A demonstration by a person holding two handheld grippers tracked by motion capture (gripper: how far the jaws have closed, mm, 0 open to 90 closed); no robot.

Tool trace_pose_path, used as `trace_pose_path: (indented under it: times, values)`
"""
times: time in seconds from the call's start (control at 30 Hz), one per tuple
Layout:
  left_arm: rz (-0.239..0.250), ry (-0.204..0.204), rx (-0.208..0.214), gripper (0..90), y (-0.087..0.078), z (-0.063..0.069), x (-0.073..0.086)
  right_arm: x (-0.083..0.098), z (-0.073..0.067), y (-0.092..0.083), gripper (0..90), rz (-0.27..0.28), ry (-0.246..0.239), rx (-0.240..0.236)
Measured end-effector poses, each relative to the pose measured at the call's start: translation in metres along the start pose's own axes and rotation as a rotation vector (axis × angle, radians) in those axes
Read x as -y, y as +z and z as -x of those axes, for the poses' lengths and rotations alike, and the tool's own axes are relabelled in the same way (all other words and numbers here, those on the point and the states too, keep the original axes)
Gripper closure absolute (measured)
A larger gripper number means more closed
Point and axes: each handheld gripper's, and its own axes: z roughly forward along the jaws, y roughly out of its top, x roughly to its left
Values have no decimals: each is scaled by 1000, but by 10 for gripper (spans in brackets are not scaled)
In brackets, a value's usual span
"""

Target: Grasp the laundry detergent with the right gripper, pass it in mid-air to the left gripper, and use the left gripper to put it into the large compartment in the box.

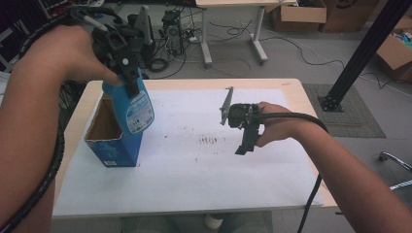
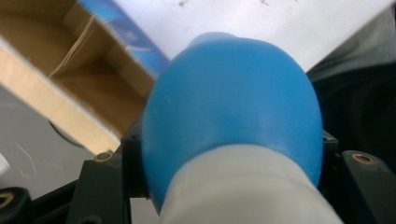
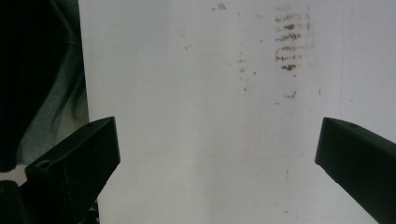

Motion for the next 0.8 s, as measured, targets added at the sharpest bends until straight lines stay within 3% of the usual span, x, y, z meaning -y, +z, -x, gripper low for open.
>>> trace_pose_path:
  times: [0.07, 0.1, 0.13, 0.23, 0.27, 0.3, 0.33, 0.37, 0.4, 0.5, 0.53, 0.8]
  values:
    - [-6, -80, 15, 384, -4, -8, 3, 2, -1, -2, 0, -5, 0, -1]
    - [-1, -150, 30, 384, -8, -17, 6, 4, -1, -3, 0, -11, 0, -4]
    - [-1, -150, 30, 384, -8, -17, 6, 5, -1, -3, 0, -16, -2, -3]
    - [16, -275, 42, 384, -13, -33, 13, 8, -2, -3, 0, -23, -2, 1]
    - [18, -302, 38, 384, -14, -37, 14, 9, -2, -3, 0, -24, -2, -1]
    - [18, -302, 38, 384, -14, -37, 14, 9, -2, -3, 0, -24, -2, -1]
    - [28, -360, 33, 385, -14, -45, 17, 11, -2, -3, 0, -25, -2, 0]
    - [28, -360, 33, 385, -14, -45, 17, 11, -2, -3, 0, -25, -2, 0]
    - [43, -422, 33, 384, -13, -51, 19, 12, -3, -4, 0, -28, 4, 0]
    - [46, -455, 34, 384, -11, -58, 21, 14, -3, -4, 0, -27, 1, 1]
    - [56, -486, 38, 385, -9, -64, 23, 15, -3, -5, 0, -26, 4, 2]
    - [48, -552, 25, 384, 8, -82, 26, 19, -2, -2, 0, -22, 24, -6]
